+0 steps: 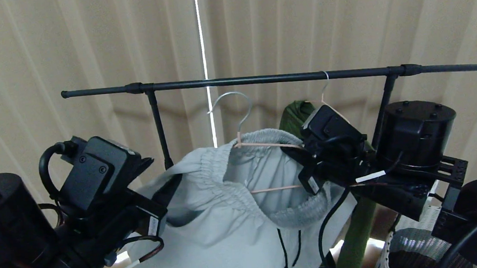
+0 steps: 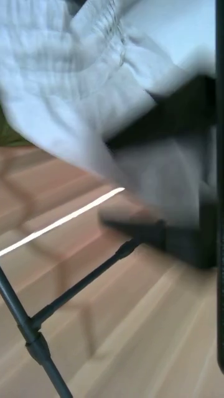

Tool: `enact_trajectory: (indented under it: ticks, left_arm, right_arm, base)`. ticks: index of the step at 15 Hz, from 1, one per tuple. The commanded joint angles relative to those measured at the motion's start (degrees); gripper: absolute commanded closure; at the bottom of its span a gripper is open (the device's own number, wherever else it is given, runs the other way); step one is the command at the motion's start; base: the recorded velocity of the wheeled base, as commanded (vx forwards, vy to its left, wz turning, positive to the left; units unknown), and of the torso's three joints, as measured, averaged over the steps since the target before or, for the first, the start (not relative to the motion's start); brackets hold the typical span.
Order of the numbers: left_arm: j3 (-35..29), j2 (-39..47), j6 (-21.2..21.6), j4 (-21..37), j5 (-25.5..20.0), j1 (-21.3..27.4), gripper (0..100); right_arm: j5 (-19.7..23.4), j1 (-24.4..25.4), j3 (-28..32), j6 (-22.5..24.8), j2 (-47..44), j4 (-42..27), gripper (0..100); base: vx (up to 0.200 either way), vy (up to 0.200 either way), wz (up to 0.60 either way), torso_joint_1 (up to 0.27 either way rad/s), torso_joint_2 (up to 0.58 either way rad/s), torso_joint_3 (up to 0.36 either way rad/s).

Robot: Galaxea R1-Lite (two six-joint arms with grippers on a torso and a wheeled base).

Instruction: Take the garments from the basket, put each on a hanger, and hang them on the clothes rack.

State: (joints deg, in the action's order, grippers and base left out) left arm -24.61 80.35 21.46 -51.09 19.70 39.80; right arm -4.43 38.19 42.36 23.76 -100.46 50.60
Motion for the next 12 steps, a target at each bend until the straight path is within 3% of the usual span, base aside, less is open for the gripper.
enact_trajectory:
  ticks: [1, 3, 6, 8, 12]
  left_arm:
    - [2.73, -3.62, -0.1, 0.11, -3.62, 0.54, 0]
    - [6.07, -8.19, -0.27, 0.38, -9.77, 0.45, 0]
    - [9.06, -9.68, -0.36, 0.47, -9.77, -1.75, 0]
    - [11.69, -9.42, -0.19, 0.38, -10.12, -5.88, 0]
    - [14.07, -2.56, -0.19, 0.11, -10.21, -8.43, 0]
  right_arm:
    - [-0.94, -0.93, -1.05, -0.03, 1.41, 0.2, 100]
    - [-2.69, -2.42, -1.14, -0.73, 2.11, 0.2, 100]
    - [-2.78, -3.92, -2.2, -0.82, 4.93, 0.2, 100]
    - [-2.78, -5.32, -3.6, -1.08, 7.21, 0.2, 100]
    - [-2.34, -5.76, -4.75, -5.39, 11.17, 0.2, 100]
  base:
    - [0.0, 0.0, 0.0, 0.0, 0.0, 0.0]
    - [0.0, 0.0, 0.0, 0.0, 0.0, 0.0]
    - [0.0, 0.0, 0.0, 0.0, 0.0, 0.0]
    - [0.0, 0.0, 0.0, 0.0, 0.0, 0.0]
    - [0.0, 0.0, 0.0, 0.0, 0.0, 0.0]
